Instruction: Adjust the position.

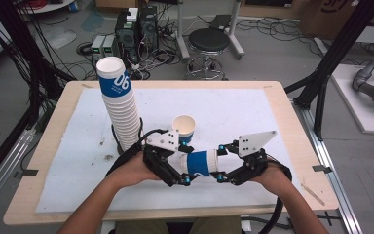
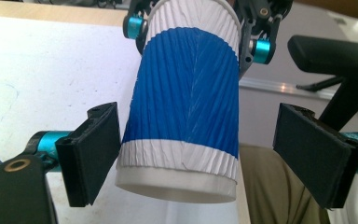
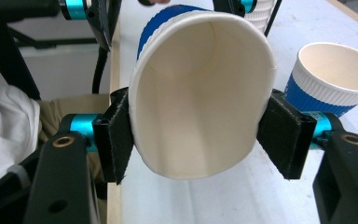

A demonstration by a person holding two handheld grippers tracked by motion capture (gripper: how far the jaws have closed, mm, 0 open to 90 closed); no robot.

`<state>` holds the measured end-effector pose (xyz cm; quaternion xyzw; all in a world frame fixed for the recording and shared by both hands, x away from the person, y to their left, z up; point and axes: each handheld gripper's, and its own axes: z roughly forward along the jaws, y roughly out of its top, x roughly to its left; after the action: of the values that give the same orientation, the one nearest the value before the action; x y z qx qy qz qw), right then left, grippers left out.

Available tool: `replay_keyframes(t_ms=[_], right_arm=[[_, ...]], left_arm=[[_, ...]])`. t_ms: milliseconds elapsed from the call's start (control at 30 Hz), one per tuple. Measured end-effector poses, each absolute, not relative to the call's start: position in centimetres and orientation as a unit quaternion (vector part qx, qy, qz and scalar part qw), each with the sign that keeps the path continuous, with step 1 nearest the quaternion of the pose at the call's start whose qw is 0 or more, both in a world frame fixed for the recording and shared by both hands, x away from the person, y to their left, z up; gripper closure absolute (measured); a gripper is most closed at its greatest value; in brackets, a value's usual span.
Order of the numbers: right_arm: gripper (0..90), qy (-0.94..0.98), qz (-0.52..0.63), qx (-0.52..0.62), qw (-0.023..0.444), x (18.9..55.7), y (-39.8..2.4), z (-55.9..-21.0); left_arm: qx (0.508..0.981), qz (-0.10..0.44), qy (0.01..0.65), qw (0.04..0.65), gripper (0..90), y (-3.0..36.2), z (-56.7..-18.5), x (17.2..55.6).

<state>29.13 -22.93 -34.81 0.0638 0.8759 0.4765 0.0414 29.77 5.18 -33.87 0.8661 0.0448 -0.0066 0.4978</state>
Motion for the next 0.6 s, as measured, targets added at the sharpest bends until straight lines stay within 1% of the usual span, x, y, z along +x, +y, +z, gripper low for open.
replay_keyframes(t_ms=[367, 433, 500, 600], right_arm=[[33.3, 0.903, 0.425, 0.047, 0.046, 29.3, -21.7, -34.0], [33.2, 0.906, 0.418, 0.045, 0.045, 29.3, -21.5, -34.0], [33.0, 0.911, 0.408, 0.043, 0.048, 29.4, -21.2, -33.9], [32.7, 0.919, 0.390, 0.037, 0.051, 29.4, -20.9, -33.7]], left_arm=[[0.894, -0.011, 0.031, 0.447, 16.4, 3.9, -34.1, 30.2], [0.900, -0.013, 0.029, 0.434, 17.5, 3.7, -34.2, 30.3], [0.906, -0.013, 0.028, 0.422, 21.3, 3.4, -34.3, 30.4], [0.911, -0.012, 0.029, 0.411, 22.1, 3.2, -34.4, 30.4]])
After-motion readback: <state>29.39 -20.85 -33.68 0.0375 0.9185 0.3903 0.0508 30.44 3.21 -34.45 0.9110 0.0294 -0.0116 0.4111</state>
